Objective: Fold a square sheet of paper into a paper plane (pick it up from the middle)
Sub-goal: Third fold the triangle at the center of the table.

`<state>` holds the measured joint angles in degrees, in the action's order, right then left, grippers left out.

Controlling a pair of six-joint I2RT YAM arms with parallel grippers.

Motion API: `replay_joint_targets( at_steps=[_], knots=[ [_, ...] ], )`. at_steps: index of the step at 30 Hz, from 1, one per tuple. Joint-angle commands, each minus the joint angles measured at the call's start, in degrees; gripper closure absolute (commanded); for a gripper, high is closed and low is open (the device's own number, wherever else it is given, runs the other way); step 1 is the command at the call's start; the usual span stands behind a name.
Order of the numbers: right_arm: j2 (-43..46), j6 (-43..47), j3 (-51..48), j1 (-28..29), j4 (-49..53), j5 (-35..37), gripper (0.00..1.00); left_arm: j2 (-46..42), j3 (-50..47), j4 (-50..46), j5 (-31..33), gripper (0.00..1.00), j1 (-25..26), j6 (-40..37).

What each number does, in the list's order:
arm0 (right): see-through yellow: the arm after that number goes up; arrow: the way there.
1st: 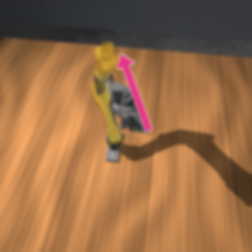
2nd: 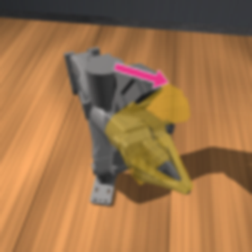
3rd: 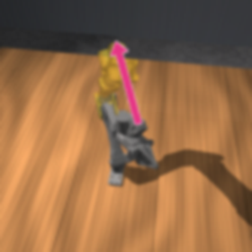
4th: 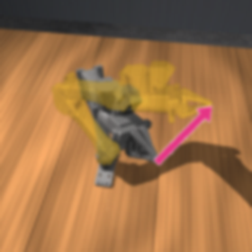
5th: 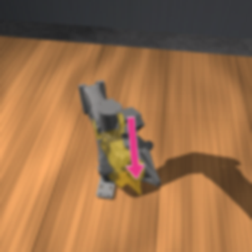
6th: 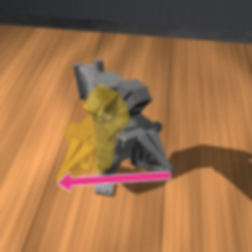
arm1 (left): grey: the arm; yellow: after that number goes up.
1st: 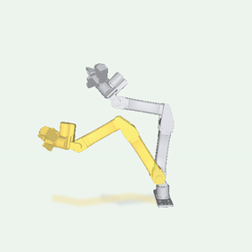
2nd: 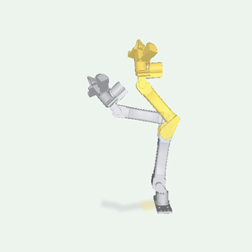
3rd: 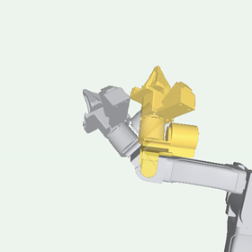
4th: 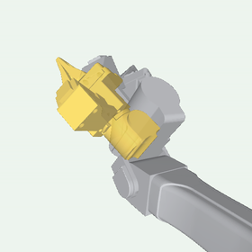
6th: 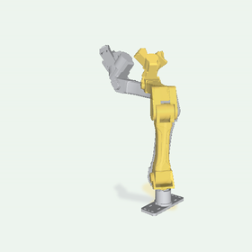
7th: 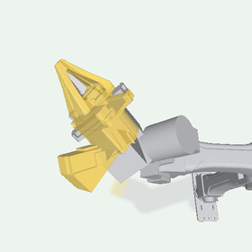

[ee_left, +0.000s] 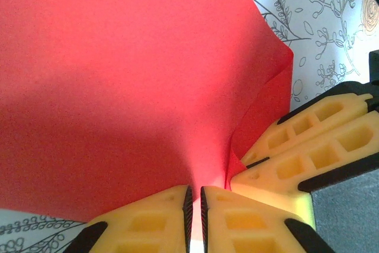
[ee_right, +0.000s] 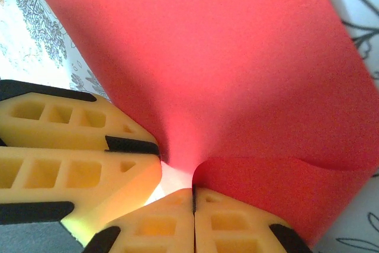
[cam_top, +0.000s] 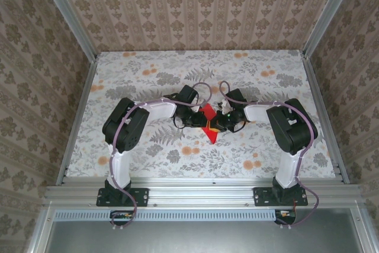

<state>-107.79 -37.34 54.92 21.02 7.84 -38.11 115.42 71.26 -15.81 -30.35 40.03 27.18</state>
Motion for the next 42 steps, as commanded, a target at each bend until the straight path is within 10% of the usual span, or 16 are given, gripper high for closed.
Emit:
replay_joint_targets(
  at_steps=[1, 24, 42],
  knots=[
    [-1.4, 0.2, 0.0, 0.2, 0.1, -0.4, 0.9, 1.4, -1.2, -1.2, -0.6, 0.84, -0.2, -0.3],
    [-3.2, 0.9, -1.3, 0.2, -1.9, -1.7, 0.63, 0.8, -1.3, 1.0, -2.1, 0.83, -0.5, 1.4],
    [-2.9, 1.0, -3.0, 0.2, -4.5, -3.4, 0.66, -4.3, -3.8, 6.3, -5.3, 0.63, -3.5, 7.2]
  ],
)
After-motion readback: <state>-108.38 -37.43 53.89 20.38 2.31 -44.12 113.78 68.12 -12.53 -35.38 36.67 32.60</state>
